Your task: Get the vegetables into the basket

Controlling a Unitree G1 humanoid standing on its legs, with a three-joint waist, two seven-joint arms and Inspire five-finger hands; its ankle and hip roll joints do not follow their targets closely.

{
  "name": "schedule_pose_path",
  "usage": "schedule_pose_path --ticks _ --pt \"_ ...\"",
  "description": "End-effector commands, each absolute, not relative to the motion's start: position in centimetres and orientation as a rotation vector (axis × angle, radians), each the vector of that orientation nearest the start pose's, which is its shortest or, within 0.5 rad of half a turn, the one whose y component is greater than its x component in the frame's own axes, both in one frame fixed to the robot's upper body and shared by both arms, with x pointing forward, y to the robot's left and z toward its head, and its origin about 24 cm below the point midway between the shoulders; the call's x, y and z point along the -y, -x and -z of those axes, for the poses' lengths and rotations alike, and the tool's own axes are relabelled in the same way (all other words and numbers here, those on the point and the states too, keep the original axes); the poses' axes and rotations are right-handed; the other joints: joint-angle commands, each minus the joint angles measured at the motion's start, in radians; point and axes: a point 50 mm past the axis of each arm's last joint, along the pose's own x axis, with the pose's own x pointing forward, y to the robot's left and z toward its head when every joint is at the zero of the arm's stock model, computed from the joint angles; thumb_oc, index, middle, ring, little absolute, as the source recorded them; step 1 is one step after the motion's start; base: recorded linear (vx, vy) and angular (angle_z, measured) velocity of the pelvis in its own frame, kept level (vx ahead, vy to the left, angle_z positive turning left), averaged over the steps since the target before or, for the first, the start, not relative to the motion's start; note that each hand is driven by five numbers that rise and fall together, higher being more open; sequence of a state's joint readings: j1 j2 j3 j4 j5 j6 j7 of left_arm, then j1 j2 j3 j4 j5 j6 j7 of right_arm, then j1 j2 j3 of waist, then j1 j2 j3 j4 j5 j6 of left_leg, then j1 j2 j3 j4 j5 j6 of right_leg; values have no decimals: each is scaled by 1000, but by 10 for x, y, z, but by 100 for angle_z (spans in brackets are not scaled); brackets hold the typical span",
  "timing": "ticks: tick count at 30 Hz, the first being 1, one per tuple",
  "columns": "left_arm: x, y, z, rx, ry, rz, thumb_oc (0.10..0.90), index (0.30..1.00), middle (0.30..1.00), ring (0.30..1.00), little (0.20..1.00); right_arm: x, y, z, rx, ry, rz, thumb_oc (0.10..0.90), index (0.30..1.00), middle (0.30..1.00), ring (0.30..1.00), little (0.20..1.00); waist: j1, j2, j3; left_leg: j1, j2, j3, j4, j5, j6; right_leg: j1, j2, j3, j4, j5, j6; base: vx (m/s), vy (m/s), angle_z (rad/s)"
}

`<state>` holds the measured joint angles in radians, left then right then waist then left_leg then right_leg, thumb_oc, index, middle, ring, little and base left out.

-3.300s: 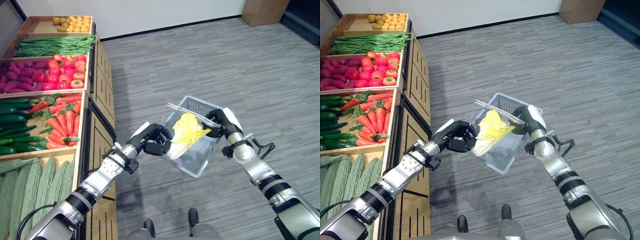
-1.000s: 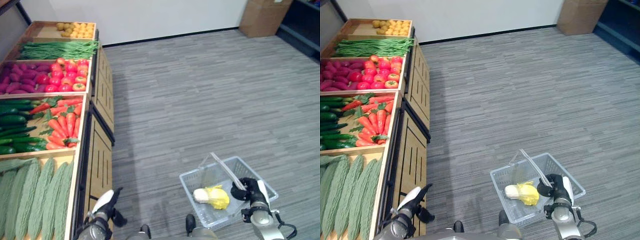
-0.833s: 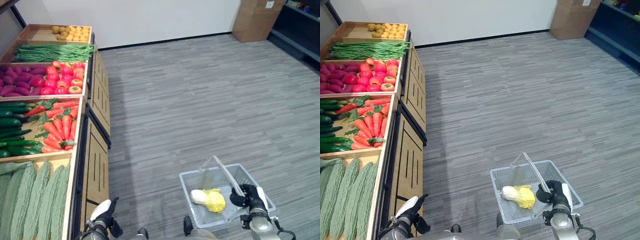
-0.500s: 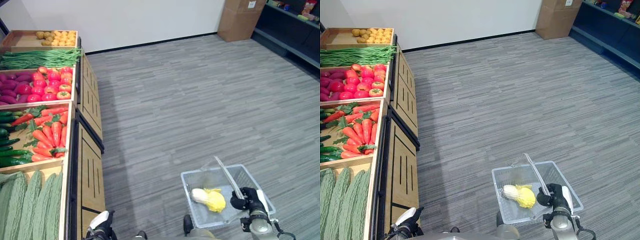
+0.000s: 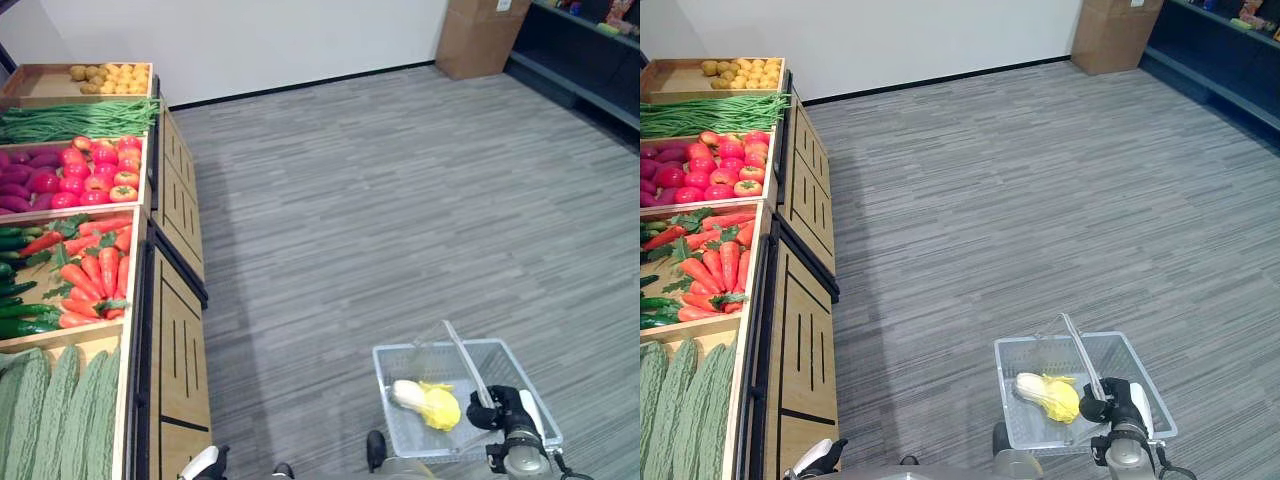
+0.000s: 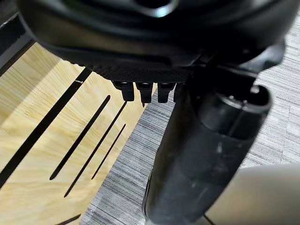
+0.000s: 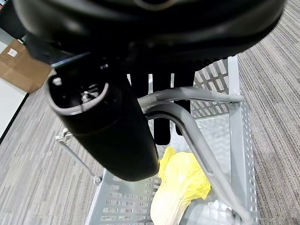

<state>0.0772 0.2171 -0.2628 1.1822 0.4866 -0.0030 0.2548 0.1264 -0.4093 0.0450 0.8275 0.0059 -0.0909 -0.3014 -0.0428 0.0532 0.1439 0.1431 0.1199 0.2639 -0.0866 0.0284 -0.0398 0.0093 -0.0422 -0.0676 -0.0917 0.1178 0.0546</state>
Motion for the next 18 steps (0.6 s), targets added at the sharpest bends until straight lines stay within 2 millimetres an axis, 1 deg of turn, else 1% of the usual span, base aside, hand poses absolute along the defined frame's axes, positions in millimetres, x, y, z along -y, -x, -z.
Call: schedule_pose_path --ticks 1,4,7,9,10,11,12,15,16,18 --pt "-249 -86 156 -1160 -846 10 900 1000 1000 1000 1000 326 -177 54 -518 587 464 400 300 300 300 300 -4 -57 31 -10 59 -65 12 27 -81 52 -51 -36 122 -155 61 66 -160 6" --pt "-250 -87 156 -1161 -829 -12 900 1000 1000 1000 1000 328 -179 51 -506 604 458 400 300 300 300 300 -3 -57 40 -30 75 -77 44 33 -90 46 -39 -38 132 -164 48 39 -161 7" --pt "-250 -93 155 -1143 -828 -22 900 1000 1000 1000 1000 337 -181 42 -480 627 483 400 300 300 300 300 4 -57 67 -82 88 -109 134 49 -103 57 -30 -58 121 -171 29 25 -155 18" --pt "-250 -93 155 -1143 -828 -22 900 1000 1000 1000 1000 337 -181 42 -479 627 483 400 300 300 300 300 1 -56 67 -86 88 -112 139 47 -103 57 -29 -60 121 -171 29 26 -60 11" --pt "-249 -92 155 -1144 -828 -22 900 1000 1000 1000 1000 347 -179 41 -497 639 516 400 300 300 300 300 12 -52 78 -103 82 -144 161 55 -102 64 -27 -67 117 -177 26 61 -70 4" --pt "-249 -93 155 -1142 -826 -23 900 1000 1000 1000 1000 347 -179 40 -493 639 518 400 300 300 300 300 12 -51 80 -107 81 -147 156 56 -101 66 -28 -67 116 -178 26 111 -55 2" --pt "-247 -96 155 -1133 -827 -20 900 1000 1000 1000 1000 353 -176 39 -503 641 552 400 300 300 300 300 20 -54 85 -161 67 -181 107 74 -94 78 -43 -76 109 -183 35 91 14 14" --pt "-245 -95 156 -1136 -831 -13 900 1000 1000 1000 1000 353 -176 41 -515 640 557 400 300 300 300 300 30 -60 85 -227 51 -198 82 98 -95 93 -51 -73 101 -187 44 137 46 31" --pt "-245 -92 156 -1148 -829 -13 900 1000 1000 1000 1000 347 -179 41 -501 647 531 400 300 300 300 300 39 -65 85 -247 38 -208 78 106 -95 109 -50 -53 98 -195 48 150 63 17" --pt "-246 -92 156 -1148 -832 -14 900 1000 1000 1000 1000 346 -179 42 -507 647 526 400 300 300 300 300 46 -68 84 -250 31 -212 83 103 -95 116 -49 -41 100 -201 49 124 71 -16"
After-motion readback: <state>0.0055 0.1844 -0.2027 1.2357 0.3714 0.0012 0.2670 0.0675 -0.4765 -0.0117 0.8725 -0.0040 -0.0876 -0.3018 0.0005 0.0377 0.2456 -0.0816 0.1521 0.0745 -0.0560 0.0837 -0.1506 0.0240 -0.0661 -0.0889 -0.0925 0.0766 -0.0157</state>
